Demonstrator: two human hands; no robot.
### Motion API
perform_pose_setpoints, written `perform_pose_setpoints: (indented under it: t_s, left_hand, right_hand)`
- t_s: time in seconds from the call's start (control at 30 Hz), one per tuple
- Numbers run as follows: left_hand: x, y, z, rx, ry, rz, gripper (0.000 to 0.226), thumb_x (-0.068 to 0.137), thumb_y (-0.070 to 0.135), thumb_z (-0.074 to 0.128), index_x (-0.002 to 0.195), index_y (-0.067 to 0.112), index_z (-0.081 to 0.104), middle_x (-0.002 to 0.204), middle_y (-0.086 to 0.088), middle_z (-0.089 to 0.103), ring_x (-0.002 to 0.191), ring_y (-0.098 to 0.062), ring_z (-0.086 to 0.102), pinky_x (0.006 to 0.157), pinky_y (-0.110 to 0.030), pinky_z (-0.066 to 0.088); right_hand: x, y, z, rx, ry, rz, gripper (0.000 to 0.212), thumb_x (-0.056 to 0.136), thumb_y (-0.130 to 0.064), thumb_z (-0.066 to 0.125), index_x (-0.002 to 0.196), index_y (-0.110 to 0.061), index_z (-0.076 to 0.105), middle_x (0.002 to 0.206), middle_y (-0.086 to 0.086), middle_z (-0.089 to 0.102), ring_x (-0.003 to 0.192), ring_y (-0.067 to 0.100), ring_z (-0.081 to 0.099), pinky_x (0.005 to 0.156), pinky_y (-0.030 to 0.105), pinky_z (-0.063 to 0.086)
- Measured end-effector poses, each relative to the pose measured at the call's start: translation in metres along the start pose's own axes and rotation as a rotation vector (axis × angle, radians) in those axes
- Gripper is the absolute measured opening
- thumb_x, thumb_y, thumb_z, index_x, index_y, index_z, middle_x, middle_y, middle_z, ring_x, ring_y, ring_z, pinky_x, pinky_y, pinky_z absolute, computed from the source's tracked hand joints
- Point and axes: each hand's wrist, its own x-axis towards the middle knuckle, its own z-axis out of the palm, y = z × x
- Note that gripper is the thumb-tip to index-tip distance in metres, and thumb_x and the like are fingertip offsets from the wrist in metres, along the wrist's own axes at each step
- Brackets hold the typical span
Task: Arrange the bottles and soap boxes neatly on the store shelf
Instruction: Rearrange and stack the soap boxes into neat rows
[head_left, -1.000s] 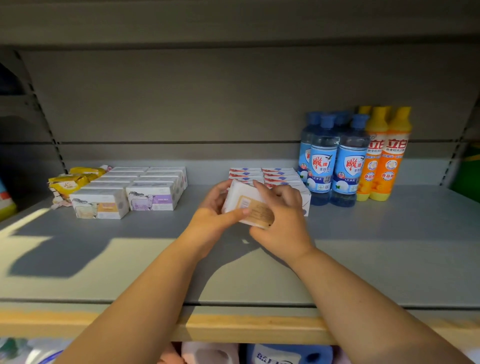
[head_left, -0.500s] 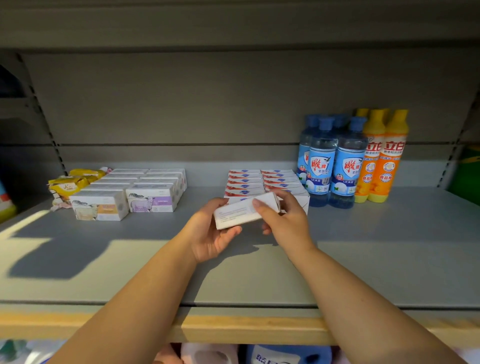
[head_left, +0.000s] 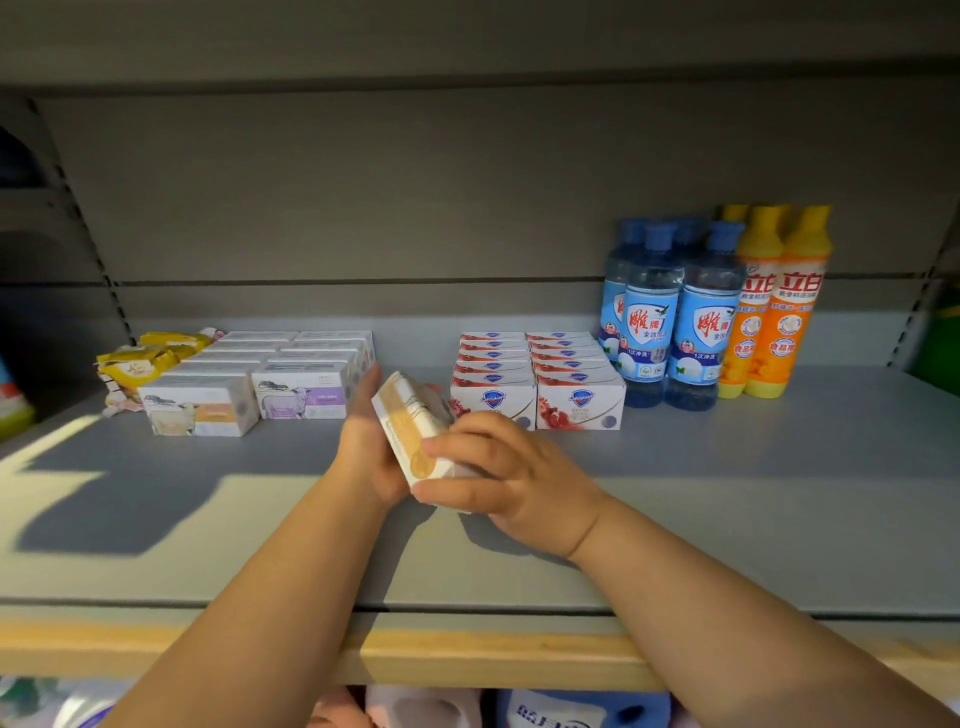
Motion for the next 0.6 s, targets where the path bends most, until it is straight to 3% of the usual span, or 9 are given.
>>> perform_pose_setpoints:
  t_s: [0.1,0.2,0.3,0.37,0.43,0.5,0.53,0.6]
  left_hand:
    - [-0.004,0.001,0.001,0.037,-0.106,-0.021,0.079,0.087,0.067,0.031,0.076,0.002,0.075,0.077,-0.019,0.07,0.069,-0.032,0.07,0.058,-0.042,0.057]
    - [-0.007,-0.002,0.005,0.107,-0.181,0.03,0.082,0.087,0.071,0.027,0.078,0.007,0.078,0.089,-0.019,0.072,0.083,-0.029,0.071,0.067,-0.039,0.058]
    - [0.0,-0.009,0.005,0.433,0.027,0.228,0.061,0.086,0.064,0.038,0.089,0.015,0.074,0.098,-0.011,0.073,0.084,-0.021,0.071,0.065,-0.029,0.056]
    - [0.002,-0.014,0.004,0.671,0.161,0.386,0.043,0.089,0.057,0.046,0.082,0.022,0.069,0.074,-0.002,0.069,0.058,-0.016,0.064,0.046,-0.021,0.046]
    - [0.0,-0.017,0.001,0.884,0.118,0.531,0.036,0.084,0.057,0.053,0.087,0.025,0.068,0.061,0.003,0.062,0.048,-0.011,0.055,0.039,-0.019,0.037]
    - [-0.002,-0.02,-0.003,1.047,0.009,0.608,0.043,0.076,0.053,0.057,0.112,0.03,0.06,0.07,0.012,0.065,0.056,-0.001,0.055,0.048,-0.013,0.04]
    - [-0.002,-0.02,-0.003,1.124,-0.029,0.644,0.048,0.076,0.047,0.059,0.122,0.035,0.052,0.085,0.017,0.064,0.066,0.005,0.055,0.059,-0.009,0.043]
    - [-0.001,-0.022,-0.003,1.279,-0.042,0.761,0.066,0.075,0.038,0.064,0.134,0.039,0.035,0.119,0.012,0.049,0.1,0.018,0.047,0.085,-0.001,0.035]
  right_hand:
    - [-0.003,0.001,0.001,-0.003,-0.01,-0.022,0.06,0.076,0.004,0.07,0.117,-0.031,0.043,0.129,-0.003,0.038,0.117,0.023,0.043,0.082,0.034,0.05]
    - [-0.001,0.002,0.001,0.073,0.051,0.103,0.06,0.072,0.003,0.074,0.114,-0.027,0.045,0.125,-0.001,0.041,0.113,0.023,0.047,0.085,0.035,0.049]
    - [-0.003,0.005,-0.005,0.238,0.185,0.442,0.069,0.058,-0.005,0.085,0.113,-0.021,0.046,0.116,0.006,0.05,0.108,0.02,0.048,0.092,0.028,0.044]
    - [-0.003,0.005,-0.011,0.443,0.286,0.797,0.071,0.057,-0.011,0.087,0.11,-0.027,0.043,0.114,0.003,0.051,0.103,0.013,0.052,0.089,0.022,0.045]
    - [0.001,0.005,-0.016,0.7,0.439,1.125,0.061,0.065,-0.006,0.083,0.107,-0.028,0.044,0.108,-0.003,0.055,0.094,0.004,0.058,0.081,0.02,0.05]
    - [0.003,0.011,-0.019,0.984,0.625,1.359,0.038,0.078,-0.01,0.072,0.105,-0.024,0.05,0.104,-0.001,0.062,0.087,0.009,0.064,0.075,0.027,0.056]
    - [0.005,0.014,-0.02,1.145,0.668,1.463,0.028,0.083,-0.019,0.066,0.108,-0.021,0.053,0.102,0.003,0.066,0.08,0.016,0.068,0.067,0.029,0.057]
    - [0.008,0.018,-0.023,1.33,0.582,1.653,0.034,0.088,-0.043,0.054,0.112,-0.018,0.058,0.088,0.006,0.073,0.063,0.019,0.069,0.049,0.024,0.055]
